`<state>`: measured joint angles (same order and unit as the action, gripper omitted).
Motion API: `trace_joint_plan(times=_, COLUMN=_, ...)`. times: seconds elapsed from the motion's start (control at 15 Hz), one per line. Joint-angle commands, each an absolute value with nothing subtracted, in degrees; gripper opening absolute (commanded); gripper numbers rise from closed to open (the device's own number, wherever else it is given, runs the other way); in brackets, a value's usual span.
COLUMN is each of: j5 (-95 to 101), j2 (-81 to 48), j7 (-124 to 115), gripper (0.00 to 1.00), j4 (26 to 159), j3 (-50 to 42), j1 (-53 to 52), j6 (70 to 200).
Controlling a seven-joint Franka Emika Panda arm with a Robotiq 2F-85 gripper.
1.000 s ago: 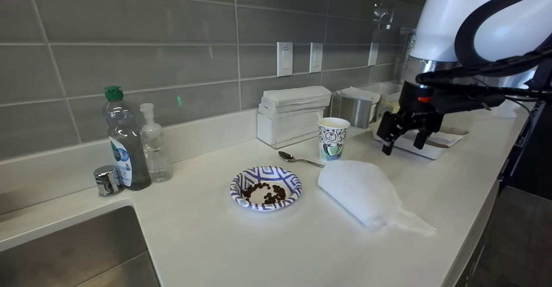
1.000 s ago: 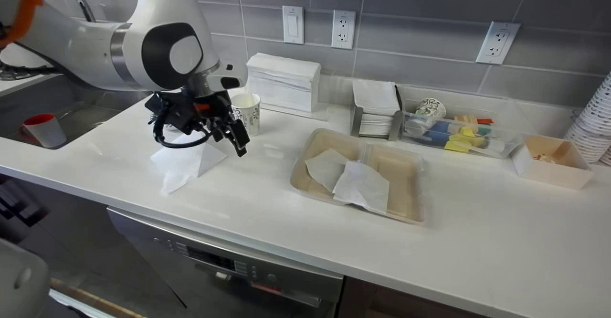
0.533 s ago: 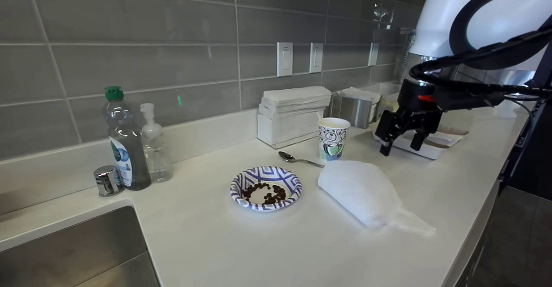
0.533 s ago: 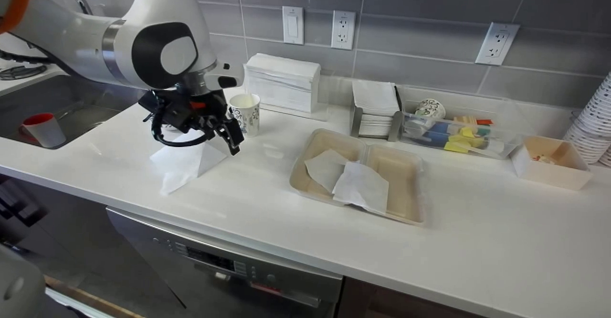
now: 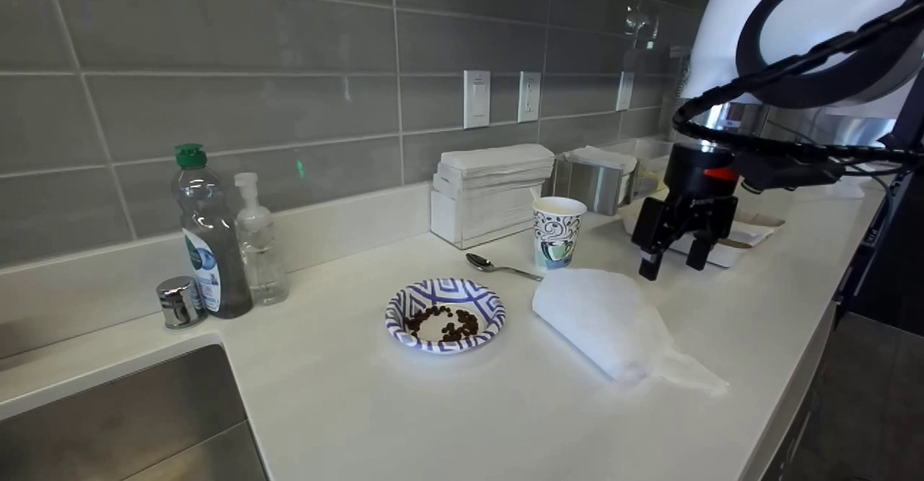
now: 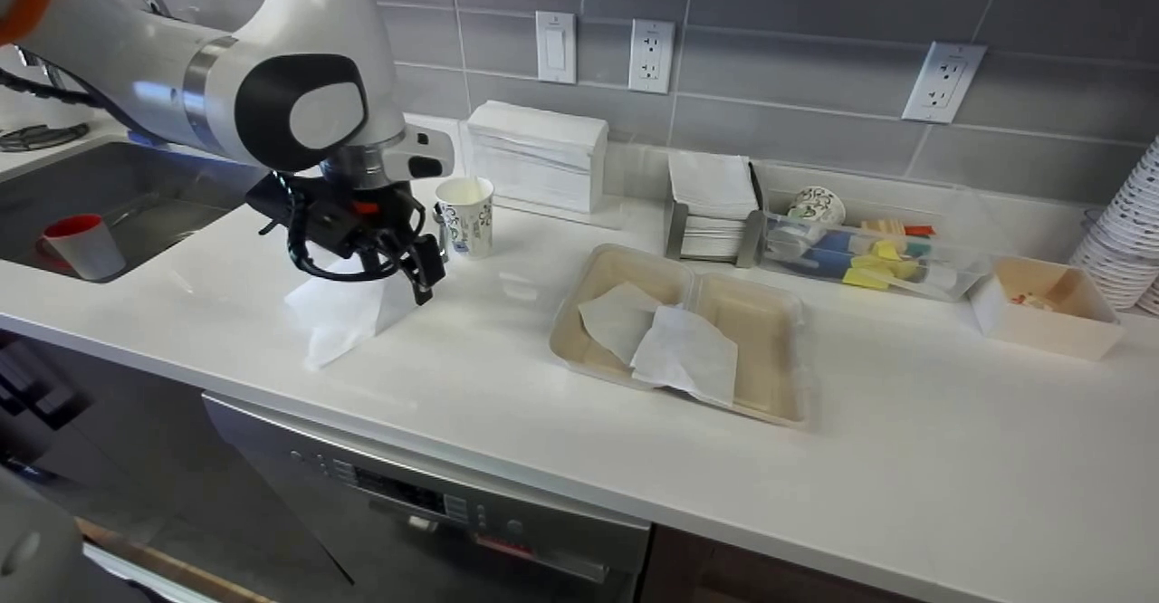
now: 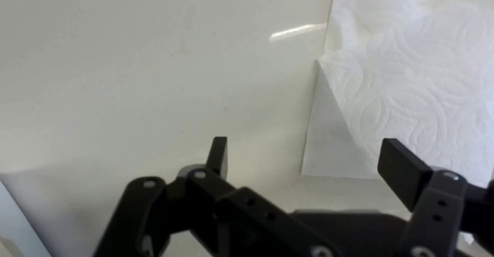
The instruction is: Fold the napkin on the left in half and put the napkin on the right in the food pack then pour the contents on the folded napkin into the coffee cup.
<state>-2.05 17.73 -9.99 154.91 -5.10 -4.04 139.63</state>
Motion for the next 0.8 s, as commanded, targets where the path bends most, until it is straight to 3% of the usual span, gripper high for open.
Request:
trace_joint_plan(times=0.0, j5=-4.0, j2=16.0, j7=-6.7, gripper=1.00, j4=154.2, j3=-3.5, j1=-2.6, j6=136.7)
trace_joint_plan(times=0.73, j5=-8.6, j2=10.7, j7=-1.0, gripper=1.00, j4=154.9, j3=-1.6, j1=-3.7, j6=142.2)
